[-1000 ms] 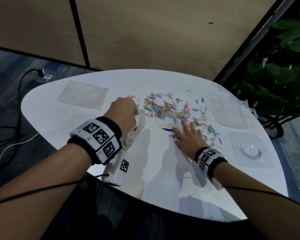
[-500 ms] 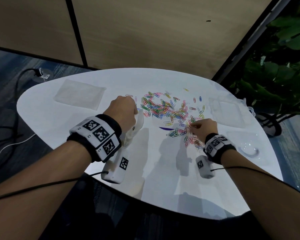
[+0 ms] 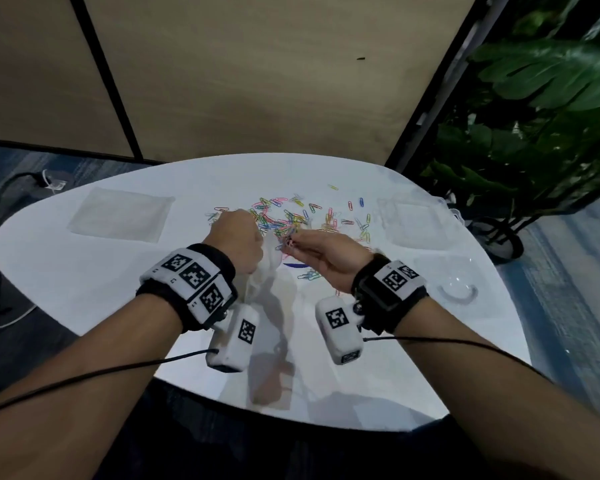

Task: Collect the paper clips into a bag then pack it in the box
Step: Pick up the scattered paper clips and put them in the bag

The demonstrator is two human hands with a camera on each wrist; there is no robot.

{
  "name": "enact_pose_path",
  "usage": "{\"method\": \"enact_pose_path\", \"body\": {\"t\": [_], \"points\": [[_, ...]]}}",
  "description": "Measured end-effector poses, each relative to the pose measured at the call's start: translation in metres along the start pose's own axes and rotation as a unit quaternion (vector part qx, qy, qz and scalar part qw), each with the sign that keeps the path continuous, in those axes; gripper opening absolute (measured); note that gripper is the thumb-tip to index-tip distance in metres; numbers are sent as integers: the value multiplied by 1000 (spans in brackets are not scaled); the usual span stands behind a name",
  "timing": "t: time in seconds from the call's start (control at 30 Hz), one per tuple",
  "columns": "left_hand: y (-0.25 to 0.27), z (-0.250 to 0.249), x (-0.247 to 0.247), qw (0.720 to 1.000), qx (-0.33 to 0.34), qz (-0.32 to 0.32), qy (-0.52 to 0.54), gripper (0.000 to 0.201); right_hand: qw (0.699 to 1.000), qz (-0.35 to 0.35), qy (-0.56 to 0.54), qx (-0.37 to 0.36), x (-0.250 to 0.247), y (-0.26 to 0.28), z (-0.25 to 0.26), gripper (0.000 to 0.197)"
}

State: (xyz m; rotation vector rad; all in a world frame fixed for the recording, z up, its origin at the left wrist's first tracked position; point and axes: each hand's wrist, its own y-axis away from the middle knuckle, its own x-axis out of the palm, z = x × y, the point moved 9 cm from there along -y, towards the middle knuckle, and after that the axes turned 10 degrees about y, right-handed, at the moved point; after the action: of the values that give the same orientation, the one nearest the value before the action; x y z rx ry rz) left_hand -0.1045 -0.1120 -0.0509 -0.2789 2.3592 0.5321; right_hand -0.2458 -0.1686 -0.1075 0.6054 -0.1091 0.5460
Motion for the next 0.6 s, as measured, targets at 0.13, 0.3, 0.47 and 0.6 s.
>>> {"method": "enact_pose_path", "body": {"t": [0.13, 0.3, 0.47, 0.6], "points": [[-4, -13, 13, 999, 7, 0, 53, 20, 990, -65, 118, -27, 2, 2, -6, 5], [-7, -24, 25, 996, 11, 7, 87, 20, 906, -158, 378, -109, -11, 5, 13, 7], [-7, -38, 34, 998, 30, 16, 43, 27, 772, -137, 603, -147, 5, 11, 26, 25], [-10, -44, 35, 999, 42, 15, 27, 27, 797, -130, 566, -166, -11, 18, 39, 28]]}}
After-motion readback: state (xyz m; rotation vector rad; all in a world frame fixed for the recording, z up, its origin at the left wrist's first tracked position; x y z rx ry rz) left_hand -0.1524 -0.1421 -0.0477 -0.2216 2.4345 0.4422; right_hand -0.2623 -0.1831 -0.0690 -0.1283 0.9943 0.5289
